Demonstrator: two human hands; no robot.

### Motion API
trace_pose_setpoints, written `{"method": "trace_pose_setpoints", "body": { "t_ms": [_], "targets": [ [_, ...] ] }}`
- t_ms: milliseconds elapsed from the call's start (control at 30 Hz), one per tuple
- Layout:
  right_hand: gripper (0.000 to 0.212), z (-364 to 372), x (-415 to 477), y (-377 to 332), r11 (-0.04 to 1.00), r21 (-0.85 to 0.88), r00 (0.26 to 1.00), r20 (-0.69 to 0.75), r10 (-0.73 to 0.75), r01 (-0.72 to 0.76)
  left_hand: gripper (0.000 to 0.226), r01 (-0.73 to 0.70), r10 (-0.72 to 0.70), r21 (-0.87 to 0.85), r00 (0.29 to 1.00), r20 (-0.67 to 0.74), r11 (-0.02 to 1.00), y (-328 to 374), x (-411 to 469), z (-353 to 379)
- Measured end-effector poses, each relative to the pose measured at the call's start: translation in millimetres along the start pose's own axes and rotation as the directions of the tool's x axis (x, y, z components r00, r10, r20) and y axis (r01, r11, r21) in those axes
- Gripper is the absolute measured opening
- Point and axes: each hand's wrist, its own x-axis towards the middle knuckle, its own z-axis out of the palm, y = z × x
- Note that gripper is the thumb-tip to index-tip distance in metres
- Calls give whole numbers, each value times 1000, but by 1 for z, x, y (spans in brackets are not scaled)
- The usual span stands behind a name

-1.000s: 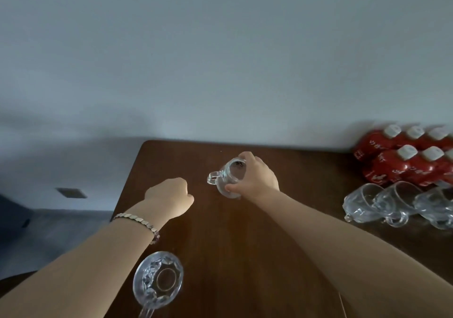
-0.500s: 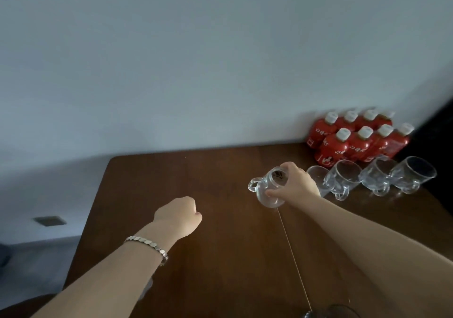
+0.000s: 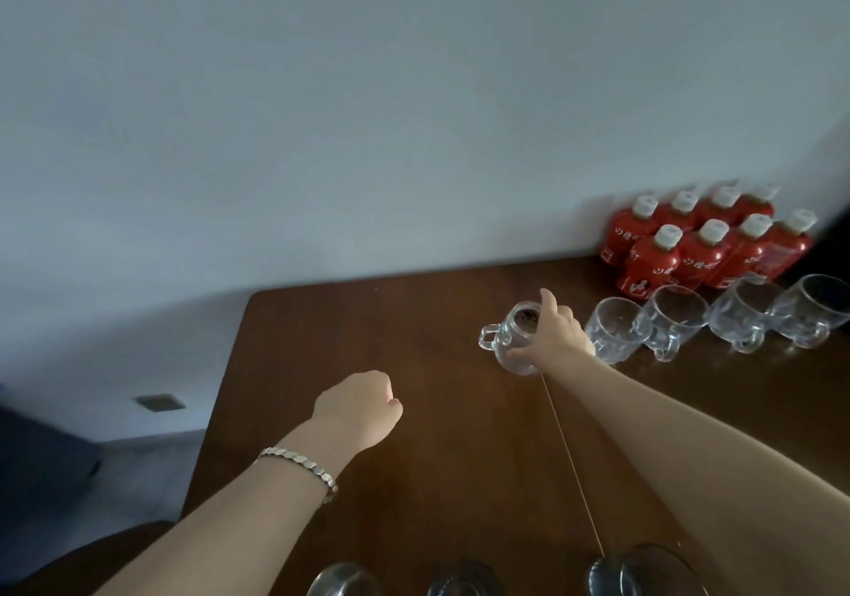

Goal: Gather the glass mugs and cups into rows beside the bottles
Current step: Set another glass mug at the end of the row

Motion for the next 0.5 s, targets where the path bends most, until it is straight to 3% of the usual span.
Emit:
{"method": "trace_pose_setpoints", "body": {
  "t_ms": [67,167,333,500],
  "targets": [
    [94,1,-10,6,1000,-12,1000,-24,4,-4,26,8,-8,-11,1000,1,1000,-2,-9,2],
    [64,4,-27,20,999,-32,998,-53,-24,22,27,47,-49,-60,998,-32,997,-7,-26,2],
    [42,10,-62,40,945,-234,951,262,-167,230,28,129,-161,-183,972,-171,975,-38,-58,-3],
    [38,22,-88,41,891,-290,865,466,-187,349,55,225,-213,31,952,-218,974,-78,-84,13]
  ]
}}
